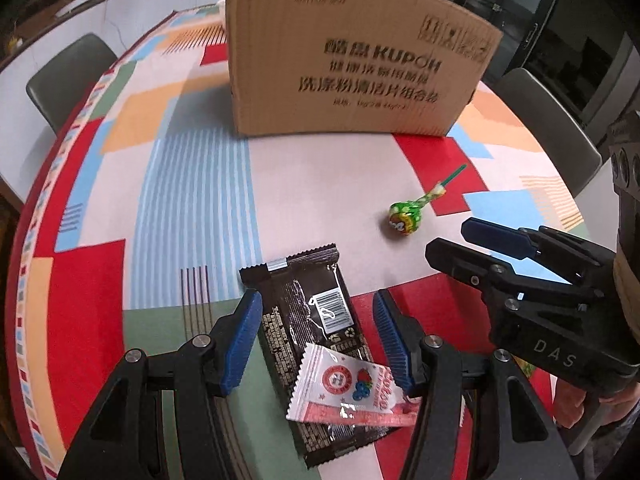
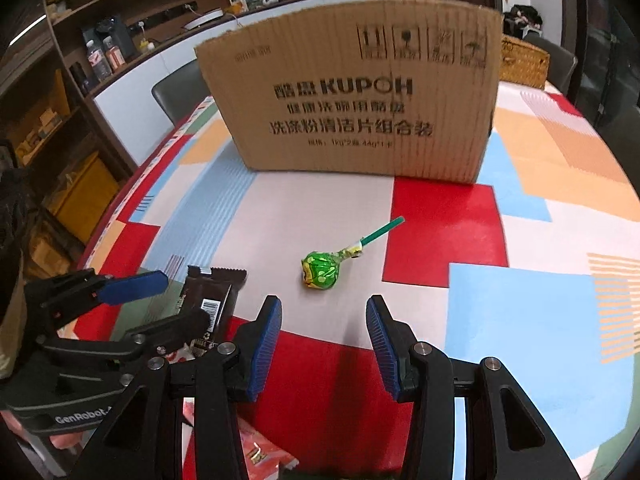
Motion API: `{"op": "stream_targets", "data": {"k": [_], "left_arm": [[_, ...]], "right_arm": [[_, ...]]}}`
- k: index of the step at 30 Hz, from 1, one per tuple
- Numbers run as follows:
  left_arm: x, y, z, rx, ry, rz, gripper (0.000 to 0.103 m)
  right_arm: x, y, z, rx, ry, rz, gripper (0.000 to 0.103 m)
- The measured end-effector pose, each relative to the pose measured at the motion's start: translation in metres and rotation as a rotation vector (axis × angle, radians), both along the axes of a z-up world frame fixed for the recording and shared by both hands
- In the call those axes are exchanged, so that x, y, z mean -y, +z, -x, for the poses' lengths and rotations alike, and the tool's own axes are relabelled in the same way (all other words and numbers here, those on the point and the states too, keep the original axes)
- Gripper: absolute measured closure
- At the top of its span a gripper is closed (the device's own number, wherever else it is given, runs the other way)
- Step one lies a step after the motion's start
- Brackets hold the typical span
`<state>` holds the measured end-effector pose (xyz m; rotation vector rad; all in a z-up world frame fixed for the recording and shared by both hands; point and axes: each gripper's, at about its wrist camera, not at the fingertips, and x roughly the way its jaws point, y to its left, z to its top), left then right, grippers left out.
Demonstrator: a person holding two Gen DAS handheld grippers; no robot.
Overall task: Organize snacks
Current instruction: 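Grasp the dark chocolate bar with the left gripper while the right grasps the green lollipop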
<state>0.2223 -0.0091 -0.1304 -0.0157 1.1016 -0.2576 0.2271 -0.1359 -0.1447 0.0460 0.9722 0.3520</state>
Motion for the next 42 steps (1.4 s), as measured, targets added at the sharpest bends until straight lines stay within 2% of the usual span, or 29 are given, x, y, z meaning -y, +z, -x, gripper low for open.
{"op": "stream_targets", "data": {"k": [8,15,22,26,28,34,42], "left_arm": [[0.0,-0.014,-0.012,-0.029,0.028,-0.001,0.046],[0.005,-0.019,-0.015,-0.025,0.024,-0.034,0.046],[0.005,-0.019,-0.016,-0.012,0.011,-0.025,0.053],[0.005,-0.019,-0.016,-0.007,0.01,-0.017,0.053],[0.003,-0.018,-0.015,-0.003,0.013,-0.01,0.053],[0.0,-0.001,-0.009,0.048,0.032,0.01,0.054],[0.001,0.031,0.004,0.146,0.036,0.016,0.054]], "right_arm": [[-0.008,-0.011,-0.018,-0.024,0.027,0.033,0.058],[-0.011,-0.02,-0.032,-0.043,0.032,0.042,0.058],[-0.019,-0.025,-0.038,-0.031,0.046,0.07,0.059],[-0.032,-0.026,-0.04,-0.024,0.063,0.1,0.075],[-0.035,-0.026,-0.038,-0.02,0.067,0.11,0.077],[-0.034,-0.02,-0.029,-0.007,0.063,0.109,0.077],[-0.024,0.007,-0.01,0.047,0.04,0.084,0.077]]}}
